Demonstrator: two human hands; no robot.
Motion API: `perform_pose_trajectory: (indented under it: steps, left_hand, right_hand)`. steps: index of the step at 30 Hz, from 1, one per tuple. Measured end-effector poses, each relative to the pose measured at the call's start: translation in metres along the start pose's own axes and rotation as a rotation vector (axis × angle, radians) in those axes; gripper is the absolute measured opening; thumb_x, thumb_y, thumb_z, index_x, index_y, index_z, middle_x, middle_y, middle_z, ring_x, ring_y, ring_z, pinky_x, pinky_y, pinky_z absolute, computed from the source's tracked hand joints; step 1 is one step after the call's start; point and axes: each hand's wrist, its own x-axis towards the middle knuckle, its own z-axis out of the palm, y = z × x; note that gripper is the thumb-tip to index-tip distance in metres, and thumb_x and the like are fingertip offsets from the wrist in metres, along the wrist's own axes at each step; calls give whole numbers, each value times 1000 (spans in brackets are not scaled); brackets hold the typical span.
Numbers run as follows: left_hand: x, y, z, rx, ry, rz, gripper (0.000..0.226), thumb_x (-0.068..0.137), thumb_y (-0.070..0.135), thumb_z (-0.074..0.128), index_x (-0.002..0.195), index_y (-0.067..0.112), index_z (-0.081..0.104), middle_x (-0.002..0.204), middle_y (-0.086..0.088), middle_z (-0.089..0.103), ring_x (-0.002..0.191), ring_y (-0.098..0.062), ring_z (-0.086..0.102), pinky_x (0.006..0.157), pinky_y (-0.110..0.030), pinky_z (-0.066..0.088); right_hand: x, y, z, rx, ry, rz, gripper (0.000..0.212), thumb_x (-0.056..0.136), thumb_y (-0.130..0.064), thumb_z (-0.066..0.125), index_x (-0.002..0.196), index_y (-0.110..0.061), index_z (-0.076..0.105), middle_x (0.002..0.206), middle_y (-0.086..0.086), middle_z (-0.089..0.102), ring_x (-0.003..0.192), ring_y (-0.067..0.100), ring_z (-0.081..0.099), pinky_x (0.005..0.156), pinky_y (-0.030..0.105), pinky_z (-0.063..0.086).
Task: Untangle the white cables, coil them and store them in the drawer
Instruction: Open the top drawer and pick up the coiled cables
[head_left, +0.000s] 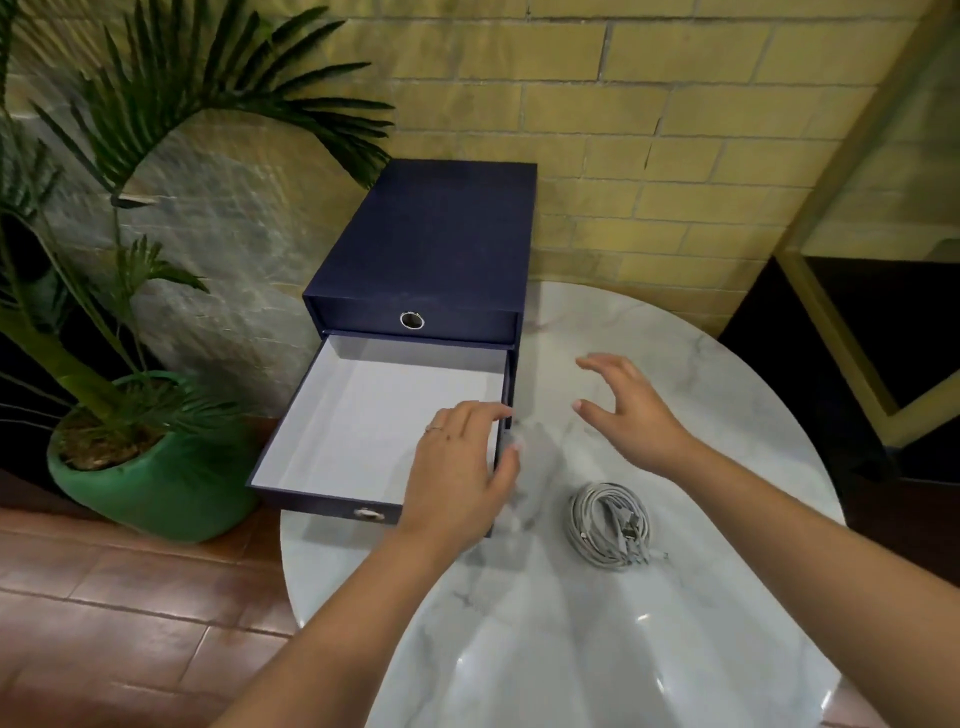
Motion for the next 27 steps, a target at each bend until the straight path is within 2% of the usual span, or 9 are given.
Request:
perform_pose_trajectory:
  steps: [3,6,9,13,16,20,24,27]
  left_hand:
    - [4,31,19,-124,-94,47,34,93,30,52,125,20,54,125,6,53,117,-12,46,102,-23,31]
    - [2,53,47,-167,-231,50,37,95,29,52,131,22,50,130,8,50,121,-10,43,102,-20,31]
    - [-5,60,80,-169,-361,-52,42,95,31,51,136,23,45,137,7,44,127,-13,38,104,-24,32]
    - [-20,53,119,-139,-448,-208,45,95,30,51,138,21,45,139,4,41,128,-16,38,105,-23,28]
    - [-26,44,138,-105,-478,-309,48,92,29,54,138,19,44,138,0,41,127,-20,38,106,-24,26]
    - [-26,36,154,-113,-477,-492,52,92,34,56,139,18,42,140,-5,42,129,-24,39,106,-30,29]
    - [-21,33,164,-165,-491,-606,54,94,34,54,141,13,41,140,-12,44,130,-27,40,108,-32,29]
    - [-14,33,169,-195,-481,-682,56,94,36,55,142,11,42,139,-13,46,129,-29,43,110,-36,33]
  right_hand:
    - [-28,32,-1,-2,-73,187,46,91,-28,60,134,-17,48,137,5,44,130,19,39,105,23,27]
    - [-51,58,7,12,-148,358,49,91,-32,59,136,-17,46,137,7,45,126,21,42,106,30,32]
    - [-71,79,18,50,-181,516,52,91,-33,58,138,-16,43,138,9,43,122,24,46,105,34,36]
    - [-92,99,34,94,-229,653,59,91,-36,58,141,-13,38,137,14,43,123,26,47,104,36,37]
    - [-96,108,43,120,-193,684,60,90,-36,59,140,-9,39,135,16,46,121,27,48,103,38,38]
    - [-89,112,49,132,-165,682,54,91,-33,58,137,-7,44,128,16,50,118,27,51,100,33,38]
    - [-84,114,55,156,-197,676,34,89,-35,57,113,-13,61,108,13,61,109,26,53,85,29,39]
    - [-83,116,61,196,-219,695,38,83,-40,53,106,-13,65,104,13,63,107,27,54,89,35,45]
